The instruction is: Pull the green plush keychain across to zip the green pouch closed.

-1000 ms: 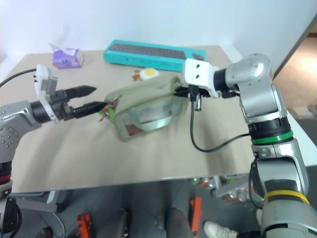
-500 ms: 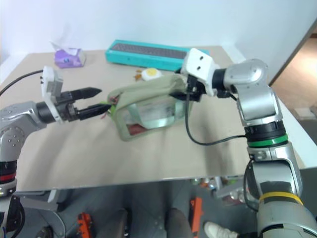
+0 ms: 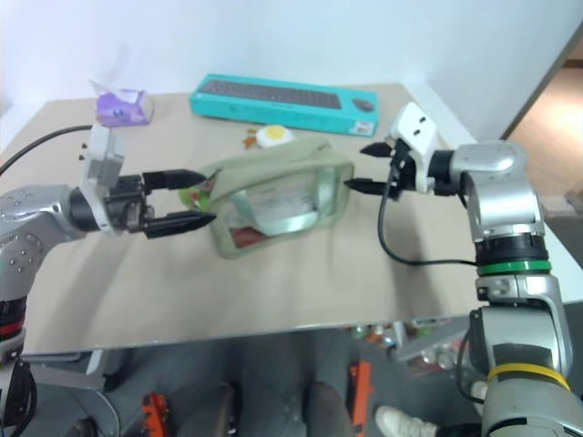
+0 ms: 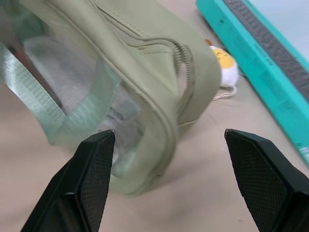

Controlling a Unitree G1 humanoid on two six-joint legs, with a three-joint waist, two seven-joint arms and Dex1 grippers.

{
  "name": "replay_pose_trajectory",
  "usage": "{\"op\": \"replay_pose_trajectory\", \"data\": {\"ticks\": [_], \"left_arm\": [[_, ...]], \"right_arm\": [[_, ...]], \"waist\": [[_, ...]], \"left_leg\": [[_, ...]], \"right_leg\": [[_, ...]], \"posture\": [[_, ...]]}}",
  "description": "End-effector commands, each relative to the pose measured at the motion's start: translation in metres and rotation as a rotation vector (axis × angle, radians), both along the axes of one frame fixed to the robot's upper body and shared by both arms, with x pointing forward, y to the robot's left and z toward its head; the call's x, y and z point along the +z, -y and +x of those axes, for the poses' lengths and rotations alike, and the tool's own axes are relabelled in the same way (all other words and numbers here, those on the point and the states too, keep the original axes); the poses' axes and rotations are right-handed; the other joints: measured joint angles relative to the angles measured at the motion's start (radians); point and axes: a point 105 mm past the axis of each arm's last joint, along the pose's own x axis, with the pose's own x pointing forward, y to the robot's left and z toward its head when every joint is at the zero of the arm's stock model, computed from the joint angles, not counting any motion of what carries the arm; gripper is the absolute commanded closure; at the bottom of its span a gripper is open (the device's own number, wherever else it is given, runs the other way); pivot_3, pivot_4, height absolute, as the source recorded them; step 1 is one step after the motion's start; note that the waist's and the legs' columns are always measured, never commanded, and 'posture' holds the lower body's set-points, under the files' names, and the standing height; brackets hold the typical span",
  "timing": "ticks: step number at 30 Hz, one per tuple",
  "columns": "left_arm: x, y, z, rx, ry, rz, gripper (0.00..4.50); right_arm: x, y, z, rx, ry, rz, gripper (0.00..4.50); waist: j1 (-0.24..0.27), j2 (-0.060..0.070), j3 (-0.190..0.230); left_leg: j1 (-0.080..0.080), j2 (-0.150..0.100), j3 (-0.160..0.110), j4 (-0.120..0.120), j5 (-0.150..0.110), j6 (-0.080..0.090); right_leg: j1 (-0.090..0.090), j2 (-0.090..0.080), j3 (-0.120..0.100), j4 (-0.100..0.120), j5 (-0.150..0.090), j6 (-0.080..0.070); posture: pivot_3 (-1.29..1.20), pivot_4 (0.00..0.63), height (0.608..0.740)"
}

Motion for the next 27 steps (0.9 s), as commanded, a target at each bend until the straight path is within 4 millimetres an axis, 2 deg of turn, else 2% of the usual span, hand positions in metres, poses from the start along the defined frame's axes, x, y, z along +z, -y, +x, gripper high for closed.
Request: {"op": "replay_pose_trajectory", "data": {"ticks": [1, 5, 9, 15, 17, 21, 27], "left_arm": [[0.012, 0.003, -0.004, -0.016, 0.059, 0.01, 0.0], [0.012, 0.001, -0.003, -0.002, 0.061, 0.009, 0.0], [0.01, 0.0, -0.004, 0.003, 0.059, 0.012, 0.0], [0.009, 0.001, -0.005, -0.001, 0.059, 0.012, 0.0], [0.01, 0.002, -0.005, -0.006, 0.059, 0.009, 0.0], [0.009, 0.004, -0.003, -0.013, 0.056, 0.007, 0.0], [0.009, 0.001, 0.004, 0.012, 0.055, -0.003, 0.0]], "right_arm": [[0.02, -0.015, 0.0, 0.053, 0.043, 0.037, 0.75], [0.02, -0.021, 0.003, 0.066, 0.023, 0.051, 0.75], [0.018, -0.02, 0.005, 0.07, 0.001, 0.063, 1.84], [0.016, -0.018, 0.004, 0.067, -0.009, 0.058, 4.03], [0.016, -0.017, 0.004, 0.064, -0.014, 0.057, 4.47], [0.024, -0.012, -0.002, 0.057, 0.013, 0.04, 4.47], [0.045, -0.019, -0.04, 0.114, 0.055, 0.002, 4.47]], "waist": [[0.0, 0.0, 0.0], [0.001, 0.0, 0.0], [0.001, 0.0, 0.0], [0.001, 0.0, 0.0], [0.0, 0.0, 0.0], [0.001, 0.0, 0.0], [0.011, 0.0, 0.0]], "left_leg": [[0.0, 0.0, 0.0, 0.0, 0.0, 0.0], [-0.001, 0.0, 0.0, 0.0, 0.0, 0.0], [-0.002, 0.0, 0.0, 0.0, 0.0, 0.0], [-0.001, 0.0, 0.0, 0.0, 0.0, 0.0], [-0.001, 0.001, 0.0, 0.0, 0.0, 0.0], [-0.001, 0.001, 0.0, 0.0, 0.0, 0.0], [-0.003, 0.001, 0.0, 0.0, 0.0, 0.0]], "right_leg": [[0.0, 0.0, 0.0, 0.0, 0.0, 0.0], [-0.001, 0.001, 0.001, 0.0, 0.0, 0.0], [-0.001, 0.001, 0.001, 0.0, 0.0, 0.0], [-0.001, 0.001, 0.001, 0.0, 0.0, 0.0], [-0.002, 0.002, 0.002, 0.0, 0.0, 0.0], [-0.002, 0.002, 0.002, 0.0, 0.0, -0.001], [-0.003, 0.003, 0.002, 0.0, 0.0, -0.001]], "posture": [[0.0, 0.15, 0.74], [0.0, 0.15, 0.74], [0.0, 0.15, 0.74], [0.0, 0.15, 0.74], [0.0, 0.15, 0.74], [0.0, 0.15, 0.74], [0.0, 0.15, 0.74]]}}
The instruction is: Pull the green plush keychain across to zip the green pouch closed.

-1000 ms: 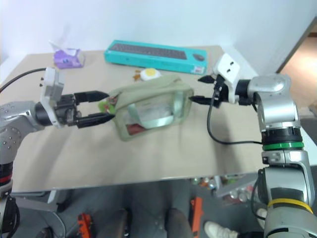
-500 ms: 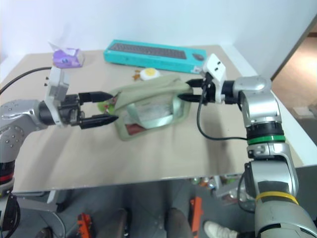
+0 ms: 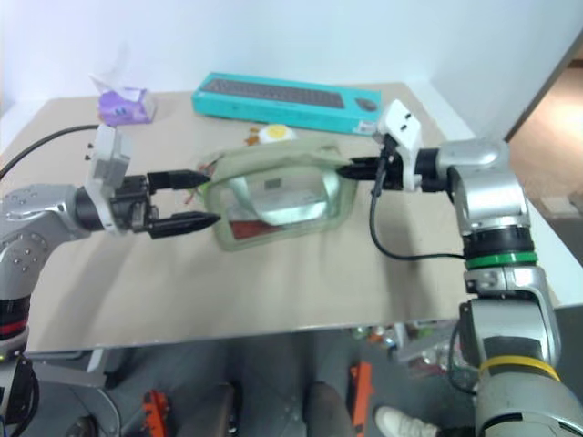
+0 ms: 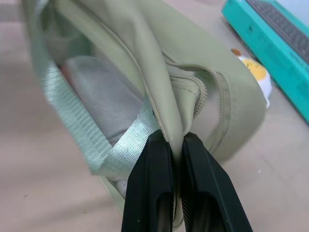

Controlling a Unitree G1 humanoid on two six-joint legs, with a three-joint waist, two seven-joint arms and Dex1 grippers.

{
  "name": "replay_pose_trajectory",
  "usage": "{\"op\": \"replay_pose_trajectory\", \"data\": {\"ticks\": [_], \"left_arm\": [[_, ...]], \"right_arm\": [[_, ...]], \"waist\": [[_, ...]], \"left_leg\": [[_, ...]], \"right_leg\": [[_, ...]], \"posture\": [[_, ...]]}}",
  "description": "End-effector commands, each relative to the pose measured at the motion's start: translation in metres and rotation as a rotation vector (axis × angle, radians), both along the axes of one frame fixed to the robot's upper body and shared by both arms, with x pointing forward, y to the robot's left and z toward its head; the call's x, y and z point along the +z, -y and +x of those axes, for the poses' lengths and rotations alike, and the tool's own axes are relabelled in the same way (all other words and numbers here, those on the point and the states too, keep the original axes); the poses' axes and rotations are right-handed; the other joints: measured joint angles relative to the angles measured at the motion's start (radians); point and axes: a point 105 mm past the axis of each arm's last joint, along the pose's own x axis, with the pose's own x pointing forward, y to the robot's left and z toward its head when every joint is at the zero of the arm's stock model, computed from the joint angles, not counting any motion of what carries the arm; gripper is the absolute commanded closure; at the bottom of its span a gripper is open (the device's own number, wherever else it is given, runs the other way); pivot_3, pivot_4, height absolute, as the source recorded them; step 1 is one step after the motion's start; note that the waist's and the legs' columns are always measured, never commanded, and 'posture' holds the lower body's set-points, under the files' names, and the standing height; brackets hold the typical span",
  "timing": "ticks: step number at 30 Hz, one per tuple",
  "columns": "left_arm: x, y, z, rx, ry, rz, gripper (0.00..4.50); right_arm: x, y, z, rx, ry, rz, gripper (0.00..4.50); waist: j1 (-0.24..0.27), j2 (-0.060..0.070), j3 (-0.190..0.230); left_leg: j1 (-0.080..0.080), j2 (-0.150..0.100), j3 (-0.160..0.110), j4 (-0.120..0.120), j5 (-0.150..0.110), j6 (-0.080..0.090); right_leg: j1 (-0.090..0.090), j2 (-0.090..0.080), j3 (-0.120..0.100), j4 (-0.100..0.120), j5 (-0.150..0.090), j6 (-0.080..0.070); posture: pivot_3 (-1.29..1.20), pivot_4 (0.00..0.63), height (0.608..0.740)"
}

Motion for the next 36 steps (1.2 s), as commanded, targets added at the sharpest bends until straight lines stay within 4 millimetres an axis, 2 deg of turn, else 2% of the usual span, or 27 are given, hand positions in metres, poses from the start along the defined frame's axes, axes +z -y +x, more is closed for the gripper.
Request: {"op": "replay_pose_trajectory", "data": {"ticks": [1, 5, 8, 16, 20, 22, 26, 28, 30, 32, 36], "left_arm": [[0.011, -0.001, 0.001, 0.006, 0.051, -0.01, 0.0], [0.01, -0.004, 0.003, 0.016, 0.042, -0.011, 0.0], [0.01, -0.005, 0.005, 0.019, 0.038, -0.01, 0.0], [0.009, -0.001, 0.009, 0.012, 0.033, -0.013, 0.0], [0.013, -0.006, 0.017, 0.074, 0.021, -0.076, 0.0], [0.013, -0.014, 0.024, 0.136, 0.015, -0.104, 0.0], [0.007, -0.043, 0.041, 0.298, -0.005, -0.152, 0.0], [-0.006, -0.066, 0.053, 0.395, -0.028, -0.158, 0.0], [-0.019, -0.077, 0.06, 0.434, -0.041, -0.141, 0.0], [-0.028, -0.08, 0.066, 0.434, -0.039, -0.122, 0.0], [-0.036, -0.071, 0.072, 0.36, -0.046, -0.084, 0.0]], "right_arm": [[0.029, -0.004, -0.027, 0.044, 0.086, 0.019, 4.47], [0.029, 0.001, -0.045, 0.019, 0.104, -0.011, 4.47], [0.024, 0.003, -0.052, 0.01, 0.102, -0.017, 4.47], [0.007, 0.012, -0.048, -0.038, 0.085, -0.036, 4.47], [-0.004, 0.017, -0.047, -0.063, 0.074, -0.045, 4.47], [-0.006, 0.018, -0.046, -0.07, 0.072, -0.041, 4.47], [-0.008, 0.015, -0.047, -0.065, 0.079, -0.042, 4.47], [-0.009, 0.012, -0.047, -0.054, 0.084, -0.045, 4.47], [-0.009, 0.011, -0.047, -0.049, 0.087, -0.047, 4.47], [-0.007, 0.011, -0.046, -0.048, 0.091, -0.051, 4.47], [-0.005, 0.014, -0.046, -0.053, 0.1, -0.059, 4.47]], "waist": [[0.002, 0.0, 0.0], [0.002, 0.0, 0.0], [0.002, 0.0, 0.0], [0.002, 0.0, 0.0], [0.002, 0.0, 0.0], [0.0, 0.0, 0.0], [0.0, 0.0, 0.0], [0.001, 0.0, 0.0], [0.0, 0.0, 0.0], [0.002, 0.0, 0.0], [0.002, 0.0, 0.0]], "left_leg": [[0.0, 0.0, 0.0, 0.0, 0.0, 0.0], [0.0, 0.0, 0.0, 0.001, 0.0, 0.0], [0.0, 0.0, 0.0, 0.001, 0.0, 0.0], [0.0, 0.0, 0.0, 0.002, 0.0, 0.0], [0.0, 0.0, 0.001, 0.002, 0.0, 0.0], [0.0, 0.0, 0.001, 0.002, 0.0, 0.0], [0.001, 0.001, 0.001, 0.002, 0.0, 0.0], [0.001, 0.001, 0.001, 0.003, 0.0, 0.0], [0.001, 0.001, 0.001, 0.003, 0.0, 0.0], [0.001, 0.001, 0.001, 0.003, 0.0, 0.0], [0.0, 0.001, 0.001, 0.003, 0.0, 0.0]], "right_leg": [[0.0, 0.0, 0.0, 0.0, 0.0, 0.0], [0.0, 0.0, 0.0, 0.0, 0.0, 0.0], [0.0, 0.0, 0.001, 0.0, 0.0, 0.0], [0.0, 0.001, 0.001, 0.0, 0.001, 0.0], [0.0, 0.001, 0.002, 0.0, 0.001, 0.0], [0.0, 0.001, 0.002, 0.0, 0.001, 0.0], [0.0, 0.002, 0.002, 0.0, 0.001, 0.0], [0.0, 0.002, 0.002, 0.0, 0.002, 0.0], [0.001, 0.002, 0.002, 0.0, 0.002, 0.0], [0.001, 0.002, 0.002, 0.0, 0.002, 0.0], [0.001, 0.002, 0.002, 0.0, 0.002, 0.0]], "posture": [[0.0, 0.15, 0.74], [0.0, 0.15, 0.74], [0.0, 0.15, 0.74], [0.0, 0.15, 0.74], [0.0, 0.15, 0.74], [0.0, 0.15, 0.74], [0.0, 0.15, 0.74], [0.0, 0.15, 0.74], [0.0, 0.15, 0.74], [0.0, 0.15, 0.74], [0.0, 0.15, 0.74]]}}
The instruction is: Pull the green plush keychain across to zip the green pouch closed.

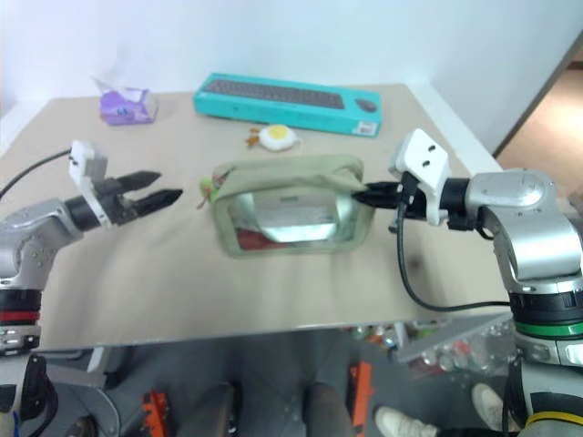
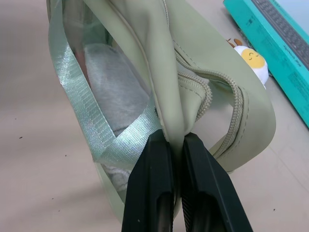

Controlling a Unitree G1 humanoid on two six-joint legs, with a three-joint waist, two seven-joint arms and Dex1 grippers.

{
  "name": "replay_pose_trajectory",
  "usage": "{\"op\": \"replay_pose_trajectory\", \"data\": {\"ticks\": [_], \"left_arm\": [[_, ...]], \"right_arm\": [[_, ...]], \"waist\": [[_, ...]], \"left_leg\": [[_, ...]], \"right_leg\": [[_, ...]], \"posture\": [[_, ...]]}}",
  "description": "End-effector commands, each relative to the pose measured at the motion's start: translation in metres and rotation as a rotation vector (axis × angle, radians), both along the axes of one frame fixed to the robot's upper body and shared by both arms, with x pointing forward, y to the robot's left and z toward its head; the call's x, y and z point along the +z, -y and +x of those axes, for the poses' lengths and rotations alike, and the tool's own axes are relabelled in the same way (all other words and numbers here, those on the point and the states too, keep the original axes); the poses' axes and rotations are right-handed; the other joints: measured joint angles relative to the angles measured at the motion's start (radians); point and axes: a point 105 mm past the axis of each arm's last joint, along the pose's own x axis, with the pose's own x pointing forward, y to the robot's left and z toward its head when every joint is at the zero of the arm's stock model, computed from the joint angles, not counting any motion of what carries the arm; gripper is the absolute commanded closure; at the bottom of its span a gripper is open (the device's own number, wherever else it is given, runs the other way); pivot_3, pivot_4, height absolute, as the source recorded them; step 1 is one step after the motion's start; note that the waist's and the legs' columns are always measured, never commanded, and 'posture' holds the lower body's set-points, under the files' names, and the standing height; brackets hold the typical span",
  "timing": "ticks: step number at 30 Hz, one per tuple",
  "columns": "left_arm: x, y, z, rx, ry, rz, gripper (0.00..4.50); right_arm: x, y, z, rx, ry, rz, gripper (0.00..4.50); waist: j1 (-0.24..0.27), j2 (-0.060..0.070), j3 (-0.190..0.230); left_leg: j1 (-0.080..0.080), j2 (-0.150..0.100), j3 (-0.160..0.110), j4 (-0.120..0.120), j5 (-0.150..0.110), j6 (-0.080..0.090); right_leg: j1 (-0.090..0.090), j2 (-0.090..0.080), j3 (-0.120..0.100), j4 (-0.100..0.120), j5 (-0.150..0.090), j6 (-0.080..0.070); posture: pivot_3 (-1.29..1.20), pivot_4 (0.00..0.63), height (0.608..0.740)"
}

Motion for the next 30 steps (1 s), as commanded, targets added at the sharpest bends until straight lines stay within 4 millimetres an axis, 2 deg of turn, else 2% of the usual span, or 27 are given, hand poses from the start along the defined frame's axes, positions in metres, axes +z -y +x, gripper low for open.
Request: {"op": "replay_pose_trajectory", "data": {"ticks": [1, 6, 11, 23, 24, 26, 30], "left_arm": [[0.014, 0.012, 0.003, -0.09, 0.066, 0.031, 0.0], [0.014, 0.024, 0.008, -0.201, 0.062, 0.069, 0.0], [0.014, 0.029, 0.018, -0.25, 0.068, 0.114, 0.0], [0.01, 0.059, 0.035, -0.35, 0.098, 0.146, 0.0], [0.011, 0.06, 0.036, -0.347, 0.106, 0.145, 0.54], [0.012, 0.06, 0.037, -0.346, 0.117, 0.14, 1.17], [0.029, 0.059, 0.039, -0.333, 0.152, 0.089, 2.55]], "right_arm": [[0.015, -0.002, -0.004, 0.02, 0.058, -0.021, 4.47], [0.015, 0.001, -0.005, 0.015, 0.058, -0.032, 4.47], [0.016, 0.001, -0.006, 0.011, 0.057, -0.035, 4.47], [0.018, 0.005, -0.005, -0.011, 0.062, -0.039, 4.47], [0.018, 0.006, -0.005, -0.014, 0.063, -0.04, 4.5], [0.018, 0.006, -0.006, -0.017, 0.064, -0.041, 4.5], [0.018, 0.008, -0.007, -0.022, 0.061, -0.043, 4.5]], "waist": [[0.0, 0.0, 0.0], [0.0, 0.0, 0.0], [0.0, 0.0, 0.0], [0.0, 0.0, 0.0], [0.0, 0.0, 0.0], [0.0, 0.0, 0.0], [0.0, 0.0, 0.0]], "left_leg": [[0.0, 0.0, 0.0, 0.0, 0.0, 0.0], [0.0, 0.0, 0.0, 0.001, 0.0, 0.0], [-0.001, 0.0, 0.0, 0.001, 0.0, 0.0], [-0.001, 0.0, 0.0, 0.001, 0.0, 0.0], [-0.002, 0.0, 0.0, 0.002, 0.0, 0.0], [-0.002, 0.0, 0.0, 0.002, 0.0, 0.0], [-0.002, 0.0, 0.0, 0.002, 0.0, 0.0]], "right_leg": [[0.0, 0.0, 0.0, 0.0, 0.0, 0.0], [0.0, 0.0, 0.0, 0.0, 0.001, 0.0], [0.0, 0.0, 0.0, 0.0, 0.001, 0.0], [-0.001, 0.0, 0.0, 0.0, 0.001, 0.0], [-0.001, 0.0, 0.0, 0.0, 0.001, 0.0], [0.0, 0.0, 0.0, 0.0, 0.001, 0.0], [-0.001, 0.0, 0.0, 0.0, 0.001, 0.0]], "posture": [[0.0, 0.15, 0.74], [0.0, 0.15, 0.74], [0.0, 0.15, 0.74], [0.0, 0.15, 0.74], [0.0, 0.15, 0.74], [0.0, 0.15, 0.74], [0.0, 0.15, 0.74]]}}
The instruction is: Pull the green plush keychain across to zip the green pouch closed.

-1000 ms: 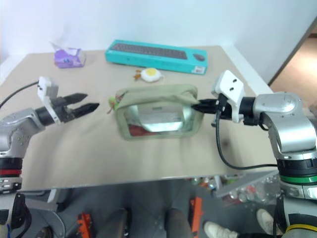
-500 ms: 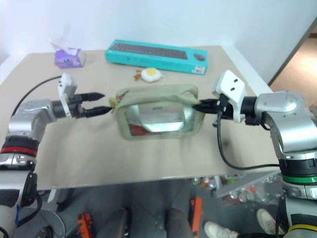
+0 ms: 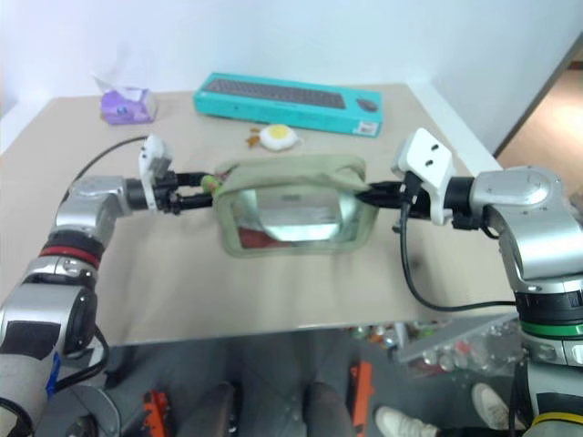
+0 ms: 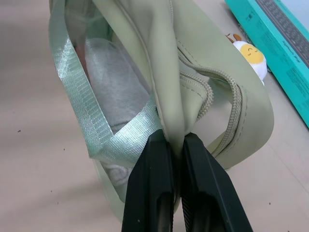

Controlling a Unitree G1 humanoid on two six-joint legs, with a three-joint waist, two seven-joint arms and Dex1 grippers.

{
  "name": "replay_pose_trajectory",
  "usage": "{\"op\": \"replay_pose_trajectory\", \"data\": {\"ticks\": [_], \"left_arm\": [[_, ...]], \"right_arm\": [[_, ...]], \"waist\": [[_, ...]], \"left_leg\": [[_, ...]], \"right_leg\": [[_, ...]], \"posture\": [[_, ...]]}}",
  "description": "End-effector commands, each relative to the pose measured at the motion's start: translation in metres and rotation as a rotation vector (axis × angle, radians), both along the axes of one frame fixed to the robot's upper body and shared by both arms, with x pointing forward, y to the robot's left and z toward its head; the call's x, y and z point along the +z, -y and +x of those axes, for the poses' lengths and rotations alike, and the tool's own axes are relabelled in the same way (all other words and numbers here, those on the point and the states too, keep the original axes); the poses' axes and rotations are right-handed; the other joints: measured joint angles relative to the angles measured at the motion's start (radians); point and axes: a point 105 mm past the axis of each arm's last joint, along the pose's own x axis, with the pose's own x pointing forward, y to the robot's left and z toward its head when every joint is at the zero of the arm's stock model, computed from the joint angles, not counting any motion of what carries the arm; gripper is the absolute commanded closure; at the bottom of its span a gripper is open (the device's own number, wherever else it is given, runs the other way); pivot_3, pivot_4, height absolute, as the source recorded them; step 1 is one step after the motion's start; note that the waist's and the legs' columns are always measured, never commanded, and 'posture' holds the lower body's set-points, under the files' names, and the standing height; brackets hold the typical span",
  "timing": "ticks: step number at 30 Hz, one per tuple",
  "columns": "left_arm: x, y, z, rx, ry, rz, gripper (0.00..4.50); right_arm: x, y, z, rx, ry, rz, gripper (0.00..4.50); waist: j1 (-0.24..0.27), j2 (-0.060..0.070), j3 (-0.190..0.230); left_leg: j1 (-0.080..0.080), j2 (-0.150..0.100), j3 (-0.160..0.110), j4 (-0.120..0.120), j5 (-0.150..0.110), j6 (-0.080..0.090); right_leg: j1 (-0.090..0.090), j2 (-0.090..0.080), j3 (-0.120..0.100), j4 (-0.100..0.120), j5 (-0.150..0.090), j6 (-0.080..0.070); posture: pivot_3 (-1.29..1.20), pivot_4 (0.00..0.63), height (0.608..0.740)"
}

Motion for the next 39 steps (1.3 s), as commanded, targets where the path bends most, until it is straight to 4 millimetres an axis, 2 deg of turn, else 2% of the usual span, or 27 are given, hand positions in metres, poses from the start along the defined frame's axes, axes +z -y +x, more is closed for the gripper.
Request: {"op": "replay_pose_trajectory", "data": {"ticks": [1, 5, 6, 10, 14, 19, 22, 32, 39], "left_arm": [[0.031, -0.004, 0.001, 0.002, 0.079, -0.054, 2.84], [0.044, -0.011, -0.005, -0.02, 0.089, -0.076, 4.27], [0.048, -0.011, -0.007, -0.025, 0.094, -0.087, 4.47], [0.062, -0.01, -0.018, -0.063, 0.114, -0.105, 4.47], [0.082, 0.001, -0.032, -0.112, 0.138, -0.148, 4.47], [0.095, 0.023, -0.038, -0.134, 0.195, -0.161, 4.47], [0.103, 0.043, -0.039, -0.149, 0.216, -0.171, 4.47], [0.102, 0.092, -0.046, -0.22, 0.211, -0.173, 4.47], [0.092, 0.097, -0.039, -0.188, 0.186, -0.101, 4.47]], "right_arm": [[0.016, 0.002, -0.006, -0.002, 0.064, -0.019, 4.5], [0.016, 0.003, -0.006, -0.004, 0.062, -0.026, 4.5], [0.016, 0.003, -0.006, -0.005, 0.061, -0.026, 4.5], [0.014, 0.003, -0.004, -0.003, 0.055, -0.029, 4.5], [0.013, 0.003, -0.004, 0.001, 0.049, -0.031, 4.5], [0.013, 0.0, -0.001, 0.01, 0.05, -0.03, 4.5], [0.013, 0.0, -0.001, 0.014, 0.05, -0.032, 4.5], [0.014, 0.0, -0.001, 0.013, 0.052, -0.035, 4.5], [0.014, 0.0, -0.001, 0.01, 0.058, -0.034, 4.5]], "waist": [[0.0, 0.0, 0.0], [0.0, 0.0, 0.0], [0.0, 0.0, 0.0], [0.0, 0.0, 0.0], [0.0, 0.0, 0.0], [0.0, 0.0, 0.0], [0.0, 0.0, 0.0], [0.0, 0.0, 0.0], [-0.001, 0.0, 0.0]], "left_leg": [[0.0, 0.0, 0.0, 0.0, 0.0, 0.0], [0.0, 0.0, 0.0, 0.0, 0.0, 0.0], [0.0, 0.0, 0.0, 0.0, 0.0, 0.0], [0.0, 0.0, 0.0, 0.0, 0.0, 0.0], [0.0, 0.0, 0.0, 0.0, 0.0, 0.0], [0.0, 0.0, 0.0, 0.002, 0.0, 0.0], [0.0, 0.0, 0.0, 0.002, 0.0, 0.0], [0.0, 0.0, 0.0, 0.003, 0.0, 0.0], [0.0, 0.0, 0.0, 0.003, 0.0, 0.0]], "right_leg": [[0.0, 0.0, 0.0, 0.0, 0.0, 0.0], [0.0, 0.0, 0.0, 0.0, 0.0, 0.0], [0.0, 0.0, 0.0, 0.0, 0.0, 0.0], [0.0, 0.0, 0.0, 0.0, 0.0, 0.0], [0.0, 0.0, 0.0, 0.0, 0.0, 0.0], [0.001, 0.0, 0.0, 0.0, 0.0, 0.001], [0.001, 0.0, 0.0, 0.0, 0.001, 0.001], [0.001, 0.0, 0.001, 0.0, 0.001, 0.001], [0.001, 0.0, 0.001, 0.0, 0.001, 0.001]], "posture": [[0.0, 0.15, 0.74], [0.0, 0.15, 0.74], [0.0, 0.15, 0.74], [0.0, 0.15, 0.74], [0.0, 0.15, 0.74], [0.0, 0.15, 0.74], [0.0, 0.15, 0.74], [0.0, 0.15, 0.74], [0.0, 0.15, 0.74]]}}
